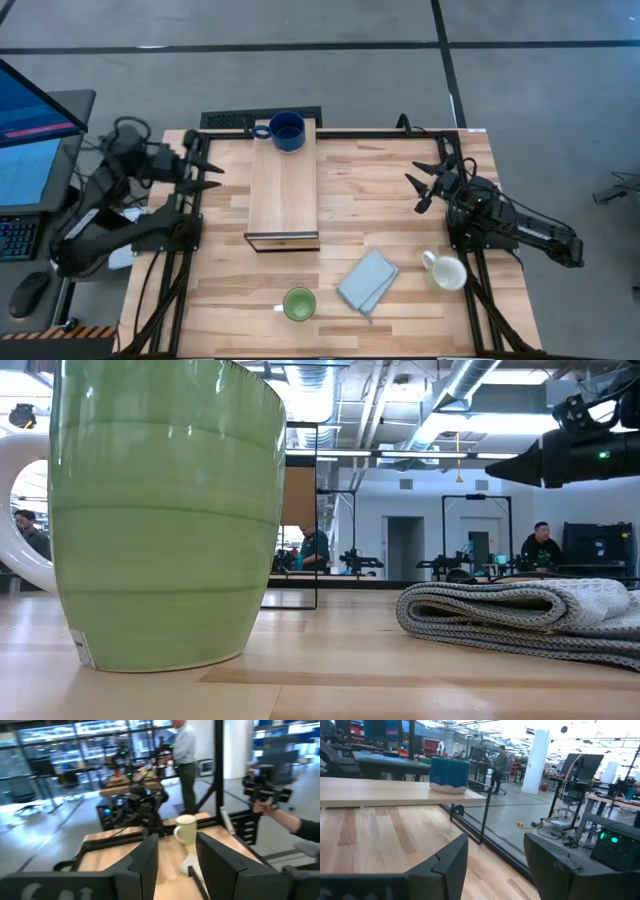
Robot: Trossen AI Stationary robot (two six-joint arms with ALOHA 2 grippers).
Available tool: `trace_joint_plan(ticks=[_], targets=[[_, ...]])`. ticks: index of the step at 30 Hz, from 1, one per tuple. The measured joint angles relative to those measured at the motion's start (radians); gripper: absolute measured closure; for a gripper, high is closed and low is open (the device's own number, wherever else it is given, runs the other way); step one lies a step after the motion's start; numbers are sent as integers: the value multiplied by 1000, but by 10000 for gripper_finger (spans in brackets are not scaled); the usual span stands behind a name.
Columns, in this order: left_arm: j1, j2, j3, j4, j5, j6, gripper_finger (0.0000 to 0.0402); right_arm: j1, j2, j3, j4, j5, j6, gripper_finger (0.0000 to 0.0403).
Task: Stack small to large cups/mugs on shelf
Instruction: Put the white green mug on the shelf
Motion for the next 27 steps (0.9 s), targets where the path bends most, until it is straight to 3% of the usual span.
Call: trace_joint_plan(ticks=[6,9,13,22,27], targets=[[-197,115,0,149,-32,-27,278,-44,0,0,0,0,7,187],[-326,164,0,209,-112,-31,278,-67,4,0,0,-1,7,187],[-499,207,0,225,-317,-32,278,-92,18,0,-1,-2,10,187],[-861,292,1,112,-901,-128,278,-110,93,0,-2,-5,65,187],[-1039,383,1,143,-1048,-213,278,-111,166,0,-2,-5,72,187]])
